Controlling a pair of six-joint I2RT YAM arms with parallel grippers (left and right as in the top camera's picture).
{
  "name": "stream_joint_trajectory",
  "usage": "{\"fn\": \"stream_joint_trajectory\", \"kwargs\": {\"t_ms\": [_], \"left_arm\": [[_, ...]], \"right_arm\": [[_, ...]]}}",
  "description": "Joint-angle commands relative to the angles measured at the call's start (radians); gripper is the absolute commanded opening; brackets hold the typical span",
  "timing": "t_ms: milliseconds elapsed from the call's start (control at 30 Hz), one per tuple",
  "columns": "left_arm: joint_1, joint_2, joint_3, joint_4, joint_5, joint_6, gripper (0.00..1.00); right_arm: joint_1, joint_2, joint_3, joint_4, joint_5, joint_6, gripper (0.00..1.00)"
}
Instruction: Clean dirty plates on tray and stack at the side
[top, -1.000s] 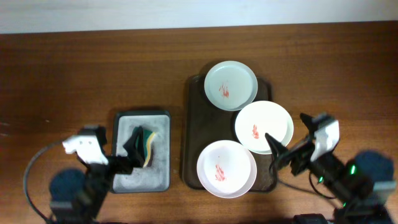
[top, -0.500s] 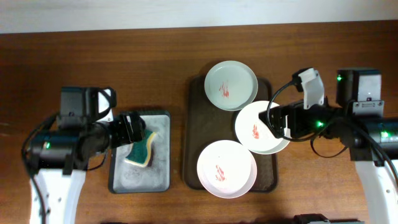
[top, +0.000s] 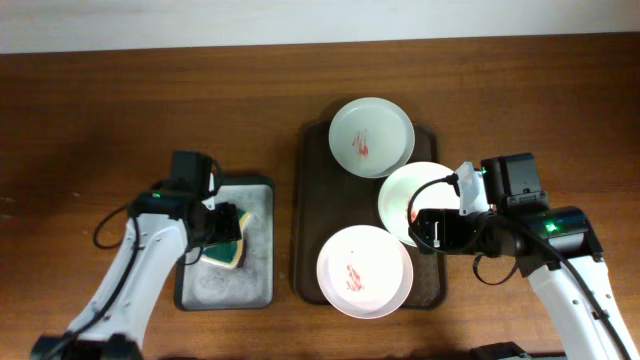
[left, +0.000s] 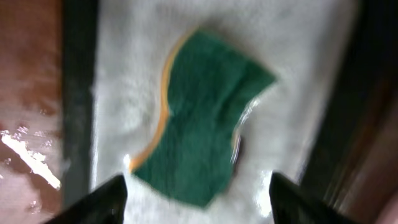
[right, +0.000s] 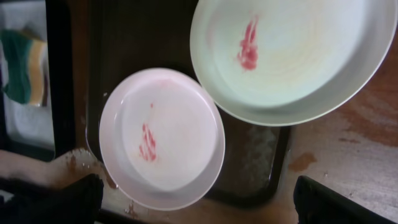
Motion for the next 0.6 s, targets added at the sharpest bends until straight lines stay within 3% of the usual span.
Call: {"fn": "stream_joint_trajectory", "kwargs": {"t_ms": [0,67,100,200,300,400,433,567], "left_arm": [[-0.005,0.066,-0.092,0.159,-0.029,0.043,0.52],[-0.005,0.101,-0.108,0.213,-0.011,0.071,0.36],[-0.005,0.134,-0.116,0.237,-0.011,0.089,0.22],[-0.005,0.186,-0.116,0.249,-0.015,0.108,0.00],[-0.005,0.207,-0.108,0.241,-0.015,0.154,0.00],[-0.004,0.175,0.009,0.117,-0.019,0.168,0.03],[-0.004,0.164,0.055,0.072,-0.018,0.168,0.21],[-0.005,0.134,0.188,-0.076,-0.018,0.168,0.46]], "right_arm": [[0.010,-0.004,0.002,0.017,0.019,0.013,0.99],[0.010,-0.004,0.002,0.019,0.019,0.013,0.99],[0.010,-0.003,0.002,0.018,0.019,0.013,0.99],[0.010,-0.003,0.002,0.021,0.019,0.013,0.99],[0.010,-0.003,0.002,0.024,0.019,0.013,0.99],[0.010,-0.003,0.002,0.024,0.019,0.013,0.99],[0.010,-0.003,0.002,0.024,0.019,0.013,0.99],[0.010,-0.003,0.002,0.024,0.020,0.013,0.99]]}}
